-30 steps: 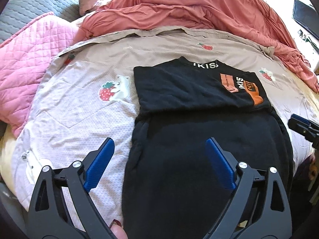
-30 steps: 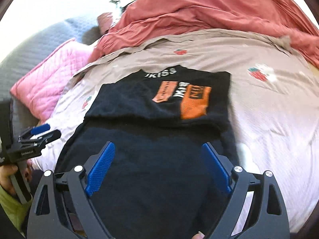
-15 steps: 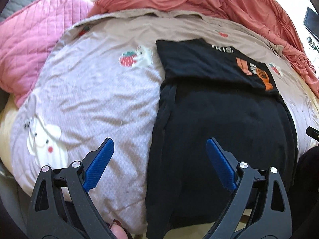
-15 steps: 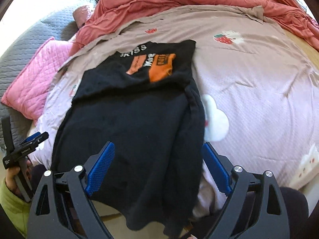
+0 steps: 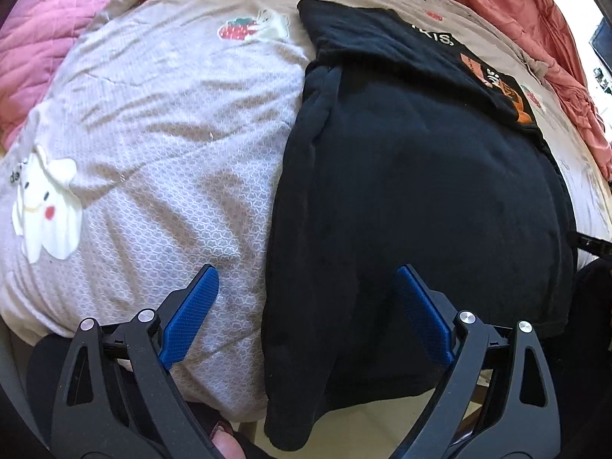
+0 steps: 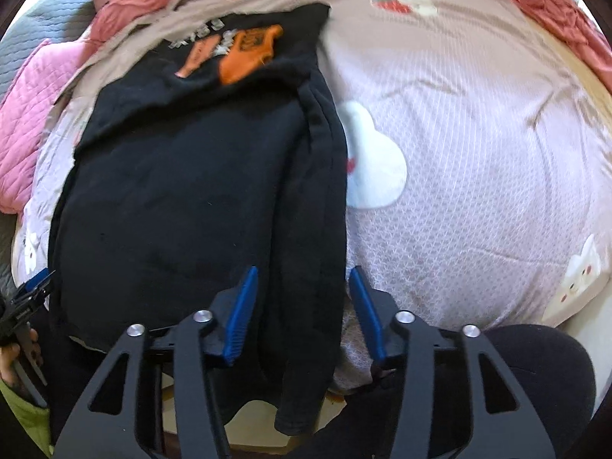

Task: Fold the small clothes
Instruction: 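Grasp the black shirt's hem edge with the right tool while the left tool grasps it too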

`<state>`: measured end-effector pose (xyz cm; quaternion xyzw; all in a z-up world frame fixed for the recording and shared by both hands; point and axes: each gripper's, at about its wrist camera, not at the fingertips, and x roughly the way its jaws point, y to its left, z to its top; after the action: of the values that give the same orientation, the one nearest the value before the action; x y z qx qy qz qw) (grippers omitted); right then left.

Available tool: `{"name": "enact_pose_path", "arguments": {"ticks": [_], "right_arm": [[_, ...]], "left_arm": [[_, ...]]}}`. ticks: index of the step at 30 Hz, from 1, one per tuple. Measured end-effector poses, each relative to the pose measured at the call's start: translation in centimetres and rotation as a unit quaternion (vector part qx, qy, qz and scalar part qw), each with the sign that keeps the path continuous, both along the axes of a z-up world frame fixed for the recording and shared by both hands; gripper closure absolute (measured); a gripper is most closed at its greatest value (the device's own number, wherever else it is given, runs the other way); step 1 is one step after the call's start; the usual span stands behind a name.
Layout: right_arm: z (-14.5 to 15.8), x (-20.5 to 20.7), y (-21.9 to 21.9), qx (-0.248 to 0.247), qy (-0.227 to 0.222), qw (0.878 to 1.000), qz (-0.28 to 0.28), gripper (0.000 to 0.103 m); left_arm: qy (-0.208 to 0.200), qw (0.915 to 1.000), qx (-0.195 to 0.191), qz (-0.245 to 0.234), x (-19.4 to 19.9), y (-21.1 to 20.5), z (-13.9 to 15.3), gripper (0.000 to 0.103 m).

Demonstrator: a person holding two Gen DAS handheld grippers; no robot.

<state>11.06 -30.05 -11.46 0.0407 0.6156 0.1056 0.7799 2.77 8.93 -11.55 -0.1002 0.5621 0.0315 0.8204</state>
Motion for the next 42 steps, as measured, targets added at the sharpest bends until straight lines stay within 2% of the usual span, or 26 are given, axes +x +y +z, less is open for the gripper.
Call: {"name": "enact_pose_path", "arguments": {"ticks": [5, 6, 7, 8, 12, 14, 16, 18, 23, 26, 28, 32, 33, 34, 35, 36, 37, 38, 40, 41, 42], "right_arm": [[-0.3, 0.0, 1.2, -0.018, 0.003, 1.000, 0.024, 0.061], [-0.3, 0.0, 1.2, -0.013, 0.003, 1.000, 0.026, 0.067], [-0.2, 0.0, 1.1, 0.004, 0.005, 1.000, 0.029, 0.084], [0.0, -0.1, 1.0, 0.020, 0.004, 0.999, 0.030, 0.089], [1.4, -0.6, -0.1, 0.046, -0.021, 0.999, 0.016, 0.091], [2.3, -0.9, -0.7, 0.038, -0.031, 0.999, 0.017, 0.091], [2.9, -0.9, -1.3, 0.028, -0.037, 0.999, 0.018, 0.091], [3.0, -1.0, -1.6, -0.005, -0.037, 0.999, 0.018, 0.091], [1.1, -0.7, -0.2, -0.057, -0.008, 0.997, 0.044, 0.091], [0.3, -0.5, -0.1, -0.061, 0.016, 0.997, 0.050, 0.085], [-0.2, -0.5, 0.4, -0.055, 0.032, 0.996, 0.070, 0.061], [-1.0, -0.9, 2.0, -0.073, 0.046, 0.990, 0.112, 0.058], [-0.9, -0.9, 1.9, -0.070, 0.045, 0.990, 0.112, 0.063], [-0.8, -0.9, 1.8, -0.058, 0.043, 0.991, 0.112, 0.073], [-0.4, -0.9, 1.4, -0.042, 0.038, 0.993, 0.108, 0.079], [-0.2, -0.9, 1.3, -0.032, 0.034, 0.993, 0.104, 0.087], [0.2, -1.0, 0.8, -0.015, 0.028, 0.995, 0.099, 0.090], [0.8, -1.0, 0.2, 0.009, 0.018, 0.996, 0.092, 0.091], [1.7, -1.1, -0.9, 0.047, 0.003, 0.996, 0.079, 0.094], [2.5, -1.3, -1.7, 0.083, -0.014, 0.994, 0.075, 0.094], [3.0, -1.5, -2.1, 0.101, -0.023, 0.992, 0.072, 0.095]], "left_arm": [[0.001, 1.0000, 0.005, -0.001, 0.1, -0.2, -0.5, 0.016], [0.000, 1.0000, 0.006, -0.001, 0.1, -0.2, -0.5, 0.016], [0.000, 1.0000, 0.006, -0.001, 0.2, -0.2, -0.6, 0.016], [0.000, 1.0000, 0.006, -0.001, 0.2, -0.2, -0.6, 0.016], [-0.002, 1.0000, 0.001, 0.001, 0.3, -0.1, -0.6, 0.016], [-0.003, 1.0000, 0.000, 0.002, 0.0, -0.1, -0.5, 0.016], [-0.002, 1.0000, -0.001, 0.002, 0.0, 0.0, -0.5, 0.016], [-0.001, 1.0000, -0.003, 0.003, 0.0, 0.1, -0.6, 0.016], [0.000, 1.0000, -0.004, 0.002, -0.1, 0.2, -0.6, 0.016], [-0.001, 0.9999, -0.008, 0.007, -0.1, 0.3, -0.5, 0.016], [-0.001, 0.9999, -0.009, 0.008, -0.1, 0.4, -0.5, 0.016], [0.001, 1.0000, 0.001, 0.004, -0.1, 0.2, -0.7, 0.016], [0.000, 1.0000, 0.002, 0.004, -0.1, 0.2, -0.8, 0.017], [0.000, 1.0000, 0.003, 0.004, -0.1, 0.2, -0.9, 0.020], [0.000, 1.0000, 0.005, 0.005, -0.1, 0.2, -0.9, 0.022], [-0.003, 0.9999, 0.010, 0.006, -0.2, 0.2, -0.8, 0.032], [-0.006, 0.9999, 0.014, 0.006, -0.2, 0.0, -0.6, 0.044], [-0.009, 0.9997, 0.021, 0.006, -0.3, 0.0, -0.4, 0.049], [-0.012, 0.9996, 0.024, 0.004, -0.4, -0.1, -0.1, 0.065], [-0.013, 0.9996, 0.023, 0.004, -0.5, 0.0, 0.2, 0.070], [-0.015, 0.9997, 0.018, 0.005, -0.5, 0.2, 0.4, 0.079]]}}
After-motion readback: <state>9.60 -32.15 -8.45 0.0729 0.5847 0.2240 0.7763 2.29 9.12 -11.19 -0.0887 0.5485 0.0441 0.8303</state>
